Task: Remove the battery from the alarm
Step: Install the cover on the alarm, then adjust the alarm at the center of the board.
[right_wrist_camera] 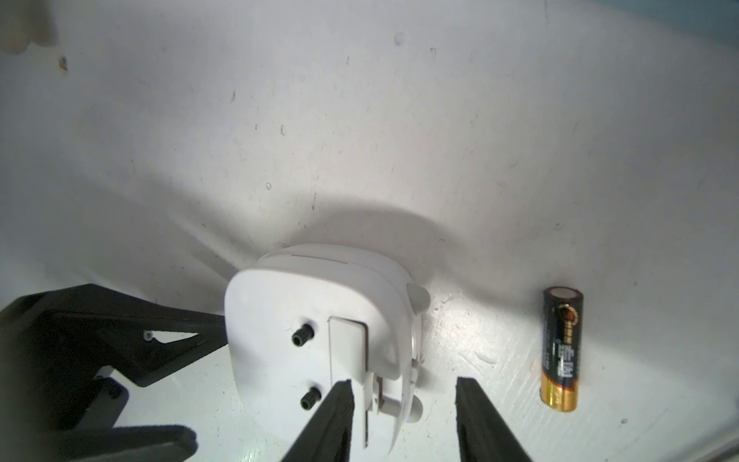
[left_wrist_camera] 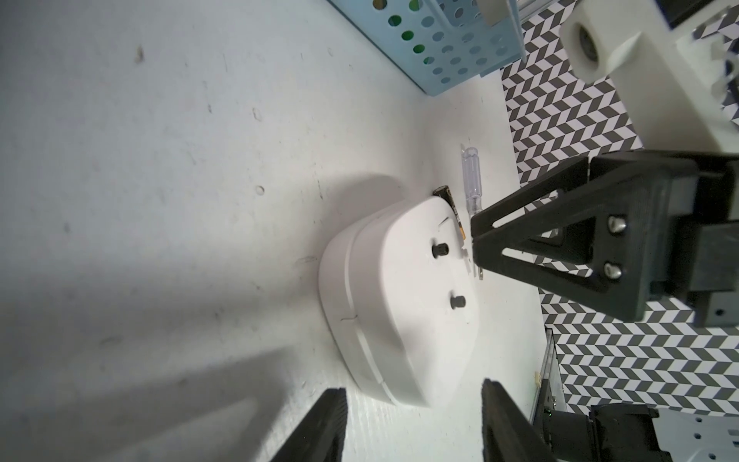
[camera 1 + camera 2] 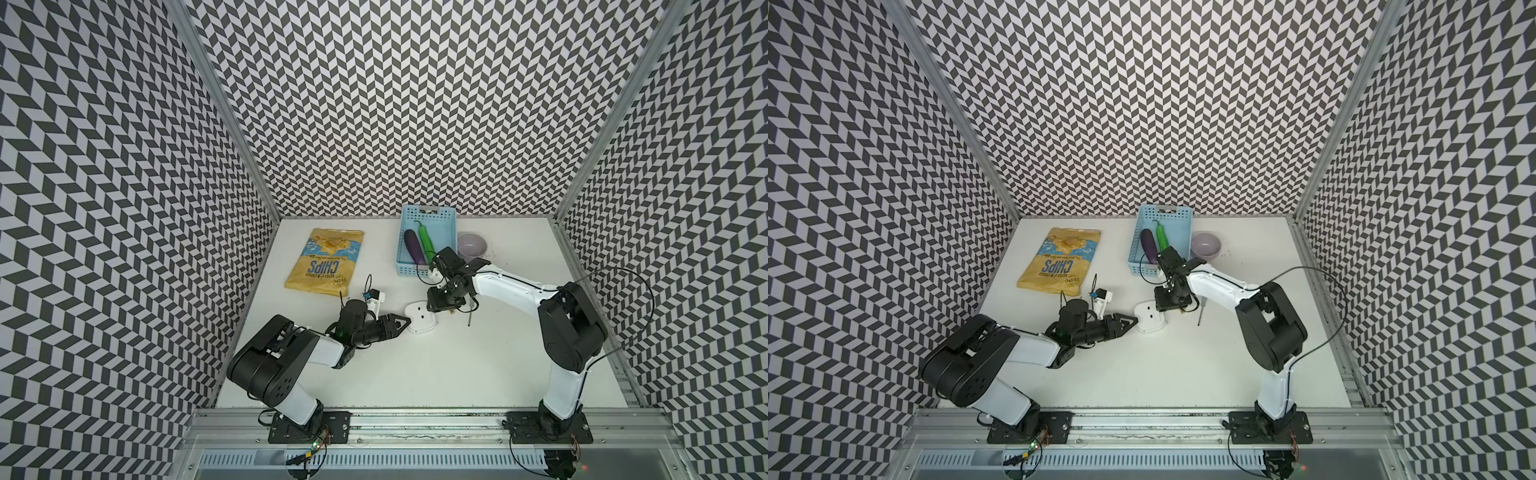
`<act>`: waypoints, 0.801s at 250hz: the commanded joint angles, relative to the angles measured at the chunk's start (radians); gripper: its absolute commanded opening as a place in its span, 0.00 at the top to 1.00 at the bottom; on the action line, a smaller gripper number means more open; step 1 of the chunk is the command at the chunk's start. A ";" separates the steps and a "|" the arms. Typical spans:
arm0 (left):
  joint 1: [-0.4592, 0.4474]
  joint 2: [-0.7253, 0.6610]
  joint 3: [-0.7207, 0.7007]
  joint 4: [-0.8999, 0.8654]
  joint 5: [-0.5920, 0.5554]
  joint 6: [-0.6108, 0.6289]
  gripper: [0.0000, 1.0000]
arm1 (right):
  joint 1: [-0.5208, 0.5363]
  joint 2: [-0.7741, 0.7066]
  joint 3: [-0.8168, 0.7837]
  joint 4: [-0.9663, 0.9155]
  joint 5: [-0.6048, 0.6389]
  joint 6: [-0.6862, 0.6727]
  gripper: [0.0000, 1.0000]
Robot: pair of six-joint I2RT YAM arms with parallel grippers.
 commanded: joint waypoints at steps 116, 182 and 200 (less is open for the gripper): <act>0.033 -0.036 -0.001 -0.019 0.000 0.018 0.39 | -0.002 -0.058 -0.010 0.057 0.026 -0.057 0.45; 0.126 -0.130 -0.059 -0.025 0.033 0.014 0.29 | -0.019 -0.309 -0.155 0.375 0.001 -0.510 0.13; 0.150 -0.168 -0.081 -0.028 0.033 0.003 0.25 | -0.018 -0.354 -0.228 0.454 -0.063 -0.710 0.11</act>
